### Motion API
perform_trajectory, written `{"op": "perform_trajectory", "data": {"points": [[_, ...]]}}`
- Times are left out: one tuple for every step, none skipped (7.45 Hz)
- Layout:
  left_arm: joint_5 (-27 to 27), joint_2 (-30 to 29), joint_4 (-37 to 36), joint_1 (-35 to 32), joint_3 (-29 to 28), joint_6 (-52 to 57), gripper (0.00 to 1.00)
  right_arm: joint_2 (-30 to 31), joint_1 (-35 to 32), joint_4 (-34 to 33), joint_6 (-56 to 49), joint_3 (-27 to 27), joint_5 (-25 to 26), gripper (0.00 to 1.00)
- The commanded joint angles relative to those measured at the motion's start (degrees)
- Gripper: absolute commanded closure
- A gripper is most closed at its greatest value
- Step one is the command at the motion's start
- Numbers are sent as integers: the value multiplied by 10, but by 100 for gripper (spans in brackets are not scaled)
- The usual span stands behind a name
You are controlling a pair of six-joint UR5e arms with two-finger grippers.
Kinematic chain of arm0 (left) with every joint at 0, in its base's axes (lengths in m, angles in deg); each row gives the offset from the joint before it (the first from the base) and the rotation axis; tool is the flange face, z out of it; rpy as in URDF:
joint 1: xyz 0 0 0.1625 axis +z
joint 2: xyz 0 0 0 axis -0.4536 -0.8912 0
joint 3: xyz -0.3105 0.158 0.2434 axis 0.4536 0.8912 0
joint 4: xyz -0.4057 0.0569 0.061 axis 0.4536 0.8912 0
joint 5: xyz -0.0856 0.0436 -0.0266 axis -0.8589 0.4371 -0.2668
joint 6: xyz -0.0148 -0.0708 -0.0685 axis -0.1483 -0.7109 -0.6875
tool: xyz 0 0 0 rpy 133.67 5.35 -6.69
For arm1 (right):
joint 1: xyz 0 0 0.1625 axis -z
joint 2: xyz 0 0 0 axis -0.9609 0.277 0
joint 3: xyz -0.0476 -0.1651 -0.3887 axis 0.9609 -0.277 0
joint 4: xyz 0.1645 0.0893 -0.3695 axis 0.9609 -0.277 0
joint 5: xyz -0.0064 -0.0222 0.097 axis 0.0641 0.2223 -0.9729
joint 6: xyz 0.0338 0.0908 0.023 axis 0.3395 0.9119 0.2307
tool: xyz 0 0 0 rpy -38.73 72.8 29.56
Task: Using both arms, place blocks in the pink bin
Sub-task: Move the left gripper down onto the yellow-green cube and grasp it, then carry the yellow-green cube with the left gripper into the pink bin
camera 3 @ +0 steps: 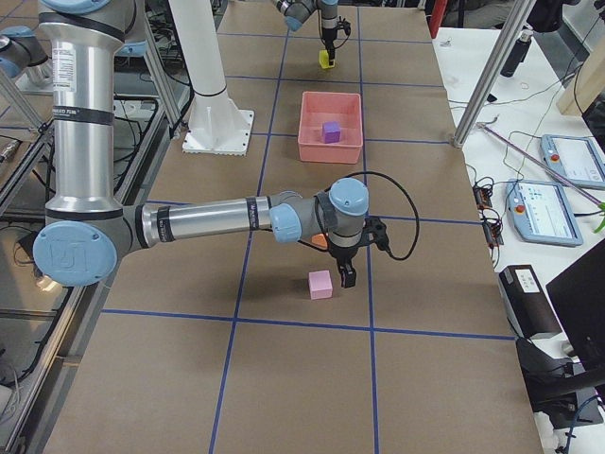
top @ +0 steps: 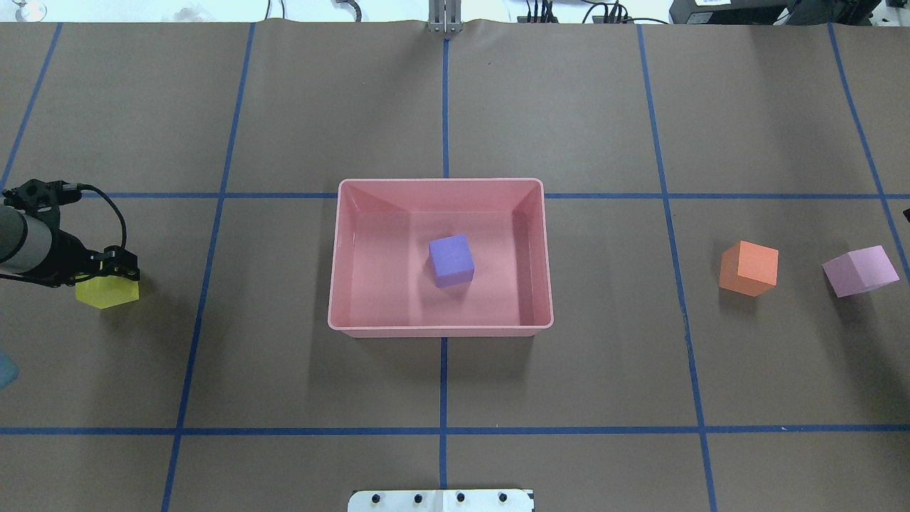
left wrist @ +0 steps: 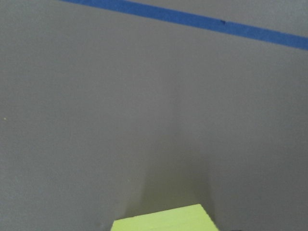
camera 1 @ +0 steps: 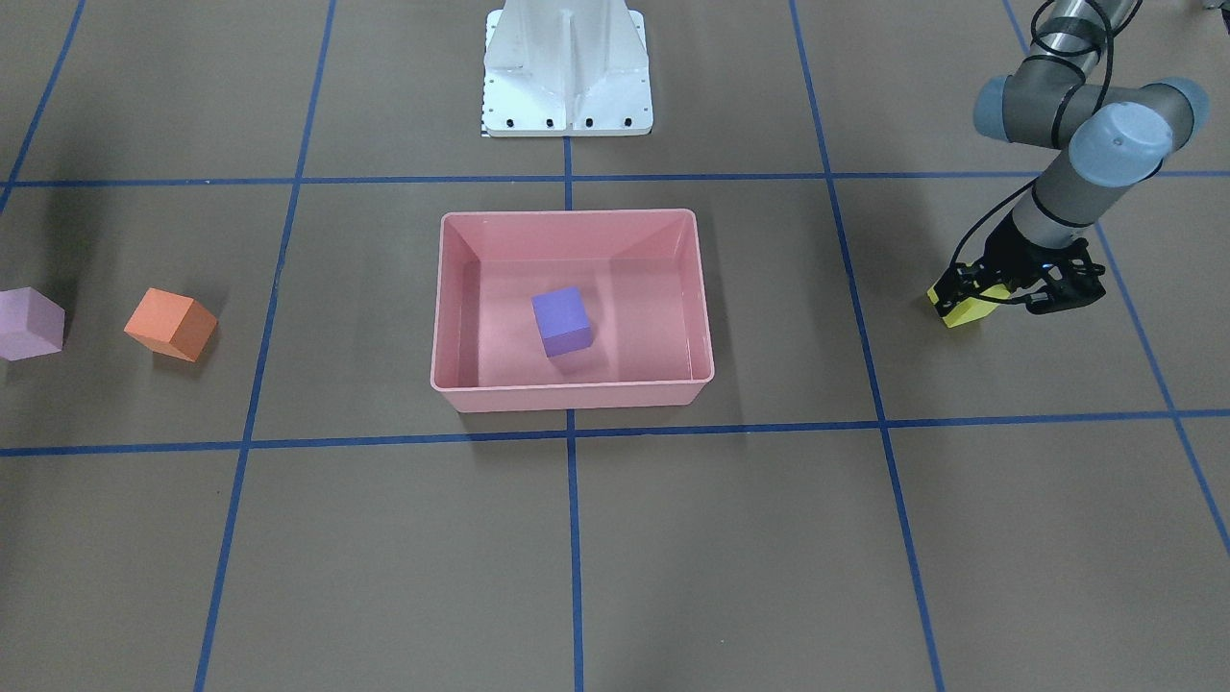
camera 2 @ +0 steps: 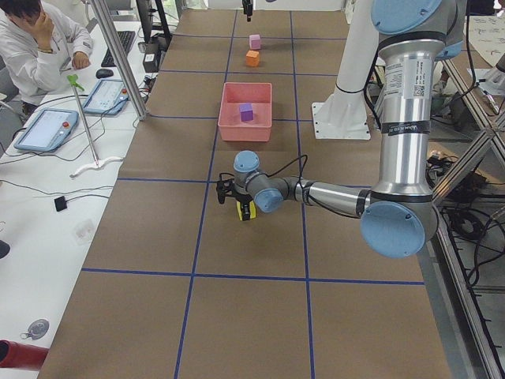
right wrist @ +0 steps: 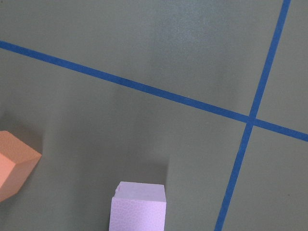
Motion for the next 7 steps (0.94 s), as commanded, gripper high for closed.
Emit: {"op": "perform_trajectory", "data": {"points": [[-8,0,-11,1,39,-1,40,0,0,0,0,0,0,0],[-32,-7,-45,0,73,-10,40,0,1,0,0,0,0,0],[-34,-24,-115,2,118,-24,40,0,2,0,0,0,0,0],[-34,-75,-199,3,155,-43,40,0,2,0,0,0,0,0],[-34,-165,-282,5,163,-82,40,0,3,0,0,1,0,0],[-34,-262,-364,33,157,-124,39,0,4,0,1,1,0,0],[-28,-339,-421,67,146,-161,38,-1,6,0,1,0,0,0]]}}
